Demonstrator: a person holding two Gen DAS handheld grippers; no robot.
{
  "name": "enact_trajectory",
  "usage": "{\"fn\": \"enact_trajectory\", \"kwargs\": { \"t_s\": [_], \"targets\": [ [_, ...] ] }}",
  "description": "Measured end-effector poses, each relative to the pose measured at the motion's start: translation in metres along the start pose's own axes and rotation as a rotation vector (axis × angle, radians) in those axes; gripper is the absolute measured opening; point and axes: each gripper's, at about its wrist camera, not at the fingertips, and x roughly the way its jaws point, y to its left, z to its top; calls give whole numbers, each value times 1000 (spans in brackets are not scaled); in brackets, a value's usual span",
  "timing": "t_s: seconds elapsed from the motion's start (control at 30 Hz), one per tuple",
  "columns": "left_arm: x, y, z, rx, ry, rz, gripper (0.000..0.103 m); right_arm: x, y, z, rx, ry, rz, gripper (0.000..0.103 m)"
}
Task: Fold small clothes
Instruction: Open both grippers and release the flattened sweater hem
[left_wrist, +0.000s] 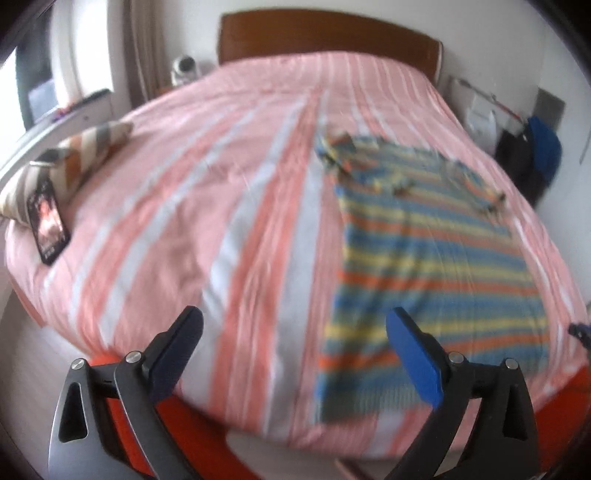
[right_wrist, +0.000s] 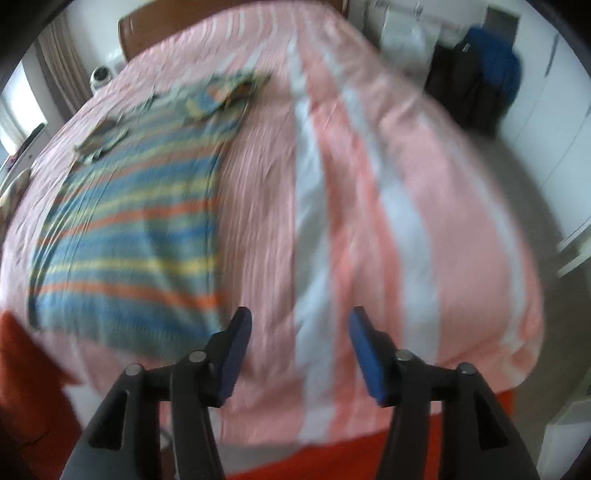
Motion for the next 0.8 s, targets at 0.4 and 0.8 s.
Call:
{"fn": "enact_trajectory", "kwargs": {
  "t_s": [0.4, 0.8],
  "targets": [
    [80, 8, -11, -96, 25, 97, 100, 2, 31, -11, 46, -198, 35, 59],
    [101, 17, -22, -120, 127, 78, 103, 7, 37, -15, 61, -209, 72, 62]
  ]
}}
